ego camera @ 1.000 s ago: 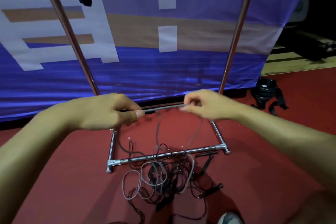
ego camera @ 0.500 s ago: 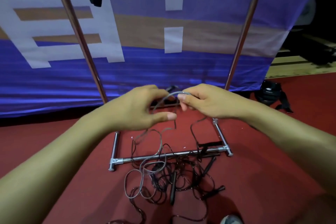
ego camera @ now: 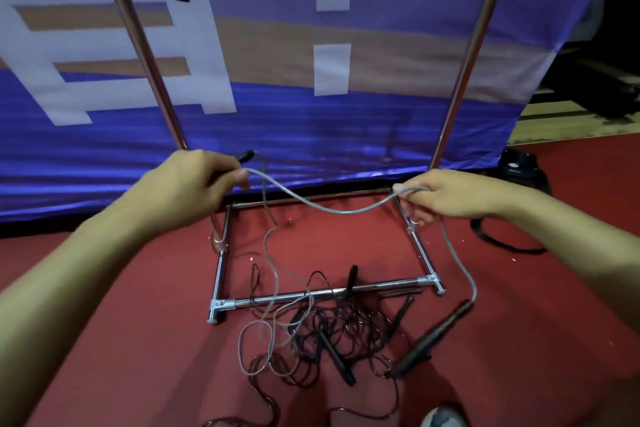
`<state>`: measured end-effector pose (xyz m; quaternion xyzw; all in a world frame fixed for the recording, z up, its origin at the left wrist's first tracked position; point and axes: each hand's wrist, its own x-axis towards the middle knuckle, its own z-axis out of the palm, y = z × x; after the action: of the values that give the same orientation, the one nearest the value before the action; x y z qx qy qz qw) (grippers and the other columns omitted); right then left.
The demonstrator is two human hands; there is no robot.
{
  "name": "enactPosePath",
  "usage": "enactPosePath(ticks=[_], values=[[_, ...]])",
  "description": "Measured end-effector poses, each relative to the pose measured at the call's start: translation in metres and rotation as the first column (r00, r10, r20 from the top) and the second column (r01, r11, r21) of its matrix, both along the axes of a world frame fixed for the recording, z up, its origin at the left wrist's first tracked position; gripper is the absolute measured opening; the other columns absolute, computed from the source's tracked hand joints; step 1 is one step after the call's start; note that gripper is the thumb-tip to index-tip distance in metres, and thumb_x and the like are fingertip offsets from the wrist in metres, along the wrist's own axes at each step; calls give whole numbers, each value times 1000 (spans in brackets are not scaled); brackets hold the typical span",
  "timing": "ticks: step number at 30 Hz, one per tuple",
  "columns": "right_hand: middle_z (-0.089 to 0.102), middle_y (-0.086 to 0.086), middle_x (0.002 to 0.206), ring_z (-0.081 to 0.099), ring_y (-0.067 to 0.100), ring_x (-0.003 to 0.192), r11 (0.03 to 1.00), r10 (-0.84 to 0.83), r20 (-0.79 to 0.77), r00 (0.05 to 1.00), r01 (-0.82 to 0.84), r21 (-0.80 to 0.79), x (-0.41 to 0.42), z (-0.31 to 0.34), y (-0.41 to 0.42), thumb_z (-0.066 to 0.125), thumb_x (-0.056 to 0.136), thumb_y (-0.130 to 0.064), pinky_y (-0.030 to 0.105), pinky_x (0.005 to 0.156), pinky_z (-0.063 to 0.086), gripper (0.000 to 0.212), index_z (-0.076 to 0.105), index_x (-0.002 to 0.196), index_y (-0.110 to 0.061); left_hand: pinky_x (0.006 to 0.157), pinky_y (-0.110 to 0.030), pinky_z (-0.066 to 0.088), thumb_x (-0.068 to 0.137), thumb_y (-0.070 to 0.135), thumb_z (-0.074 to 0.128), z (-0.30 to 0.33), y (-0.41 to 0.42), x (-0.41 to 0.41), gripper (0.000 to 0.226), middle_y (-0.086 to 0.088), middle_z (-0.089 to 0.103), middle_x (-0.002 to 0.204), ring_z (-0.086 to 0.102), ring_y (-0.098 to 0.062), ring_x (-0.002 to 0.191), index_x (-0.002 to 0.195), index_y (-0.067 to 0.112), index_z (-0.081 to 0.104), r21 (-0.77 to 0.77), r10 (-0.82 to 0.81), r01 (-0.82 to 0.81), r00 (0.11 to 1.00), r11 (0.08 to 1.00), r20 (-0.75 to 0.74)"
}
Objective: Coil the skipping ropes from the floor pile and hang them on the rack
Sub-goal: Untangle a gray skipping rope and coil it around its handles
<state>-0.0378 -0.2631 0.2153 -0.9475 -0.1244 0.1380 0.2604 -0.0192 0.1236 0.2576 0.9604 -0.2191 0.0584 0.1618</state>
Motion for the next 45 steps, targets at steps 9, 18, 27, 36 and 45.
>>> enactPosePath(ticks=[9, 18, 27, 36, 45], values=[[38, 1, 51, 47, 15, 45, 976, -54, -456, 888, 143, 164, -11, -49, 21, 29, 100, -67, 46, 76, 60, 71, 60, 70, -11, 74, -31, 34, 97, 28, 67, -15, -9, 6, 43, -5, 53, 99, 49, -8, 75, 134, 17, 49, -310, 136, -114, 989, 944, 52], [29, -3, 51, 44, 14, 44, 445, -37, -606, 794, 556, 702, -2, 15, 52, 34, 106, -58, 33, 58, 58, 66, 53, 59, -15, 46, -23, 40, 101, 0, 54, -26, -73, -16, 32, 0, 45, 73, 42, -9, 48, 130, 12, 47, -789, -75, -283, 921, 545, -382], [38, -4, 55, 57, 15, 50, -146, 130, -523, 843, 538, 830, -10, 64, 80, 41, 103, -27, 32, 66, 61, 36, 55, 73, -13, 96, -49, 56, 102, 27, 47, -26, -110, -59, 35, -22, 73, 115, 68, -42, 115, 123, 3, 61, -820, -724, -365, 394, 442, -566], [62, 2, 64, 64, 14, 54, -325, -222, -518, 826, 438, 838, 7, 49, 42, 52, 105, -37, 29, 61, 59, 31, 60, 88, -12, 70, -36, 59, 101, 25, 55, -29, -108, -60, 28, -3, 58, 79, 56, -17, 66, 117, 3, 59, -790, -646, -199, 478, 580, -595], [73, -16, 99, 69, -2, 90, 935, -321, 333, 887, 240, 262, 0, 14, 35, 62, 100, -38, 33, 93, 55, 12, 66, 105, -27, 76, -36, 62, 99, 28, 59, -13, -107, -49, 26, -1, 57, 86, 58, -17, 82, 113, 8, 68, -793, -538, -200, 638, 576, -551]])
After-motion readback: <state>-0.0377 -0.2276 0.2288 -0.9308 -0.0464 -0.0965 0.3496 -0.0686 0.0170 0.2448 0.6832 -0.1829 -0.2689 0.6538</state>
